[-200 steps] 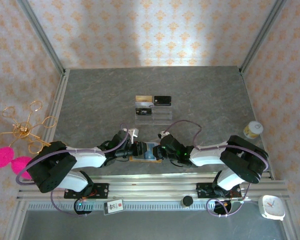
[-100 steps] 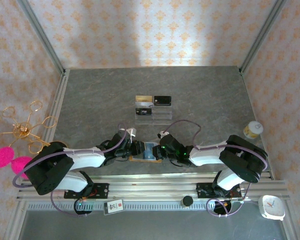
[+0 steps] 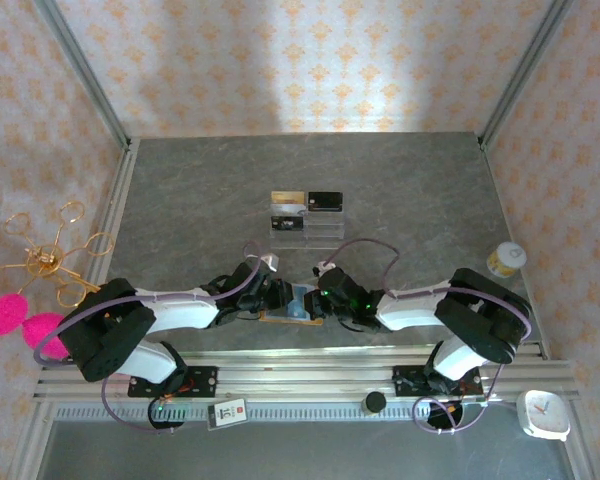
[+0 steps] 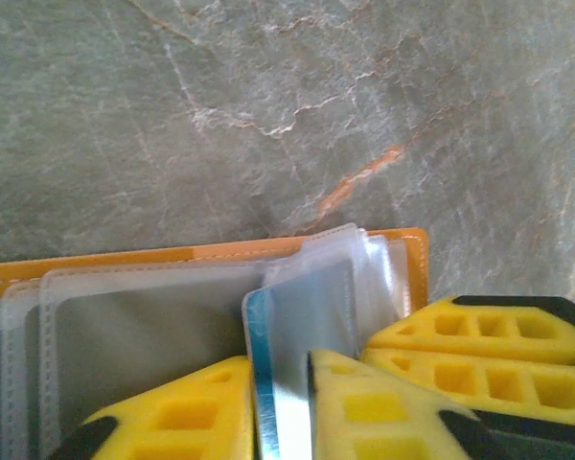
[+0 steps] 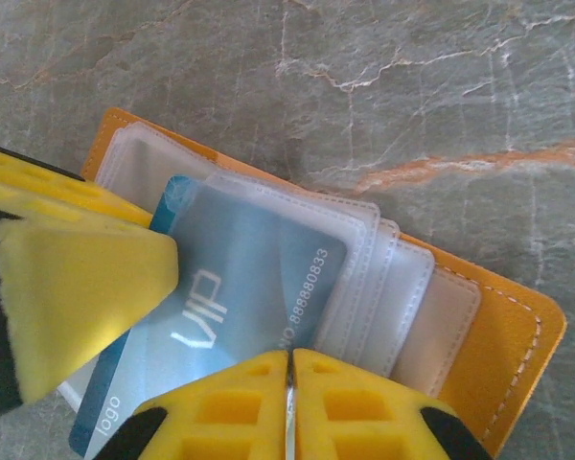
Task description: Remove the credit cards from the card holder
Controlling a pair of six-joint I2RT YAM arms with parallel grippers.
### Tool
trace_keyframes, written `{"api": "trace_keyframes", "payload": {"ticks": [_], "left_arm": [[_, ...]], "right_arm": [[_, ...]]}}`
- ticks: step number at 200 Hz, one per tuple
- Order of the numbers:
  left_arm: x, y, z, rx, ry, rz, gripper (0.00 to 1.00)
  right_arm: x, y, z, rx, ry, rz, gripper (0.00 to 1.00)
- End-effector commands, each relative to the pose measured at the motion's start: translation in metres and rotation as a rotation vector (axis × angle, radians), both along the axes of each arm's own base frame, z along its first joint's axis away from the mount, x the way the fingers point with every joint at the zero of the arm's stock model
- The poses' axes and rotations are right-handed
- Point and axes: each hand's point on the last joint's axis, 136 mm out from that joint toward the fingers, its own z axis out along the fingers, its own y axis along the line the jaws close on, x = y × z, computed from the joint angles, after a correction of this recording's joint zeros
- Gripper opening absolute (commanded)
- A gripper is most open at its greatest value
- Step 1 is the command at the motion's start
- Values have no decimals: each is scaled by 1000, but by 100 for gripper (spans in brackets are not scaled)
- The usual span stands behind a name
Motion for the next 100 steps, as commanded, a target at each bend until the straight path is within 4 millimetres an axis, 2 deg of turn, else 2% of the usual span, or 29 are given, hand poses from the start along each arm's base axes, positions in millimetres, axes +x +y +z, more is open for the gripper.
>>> {"api": "trace_keyframes", "payload": {"ticks": [1, 29, 41, 58, 100], "left_arm": [[-13, 8, -14, 43, 46, -5, 14], [-14, 11, -15, 39, 47, 5, 5], [-14, 10, -14, 37, 46, 2, 6], [-14, 11, -9, 29, 33, 4, 14], [-15, 13, -5, 3, 19, 13, 12]], "right_arm": [[-26, -18, -37, -122, 120, 51, 10], [-26, -21, -39, -129, 122, 43, 9], [-26, -21, -39, -129, 122, 42, 9], [-26, -22, -40, -131, 123, 41, 9], [-26, -21, -40, -134, 124, 41, 9]]}}
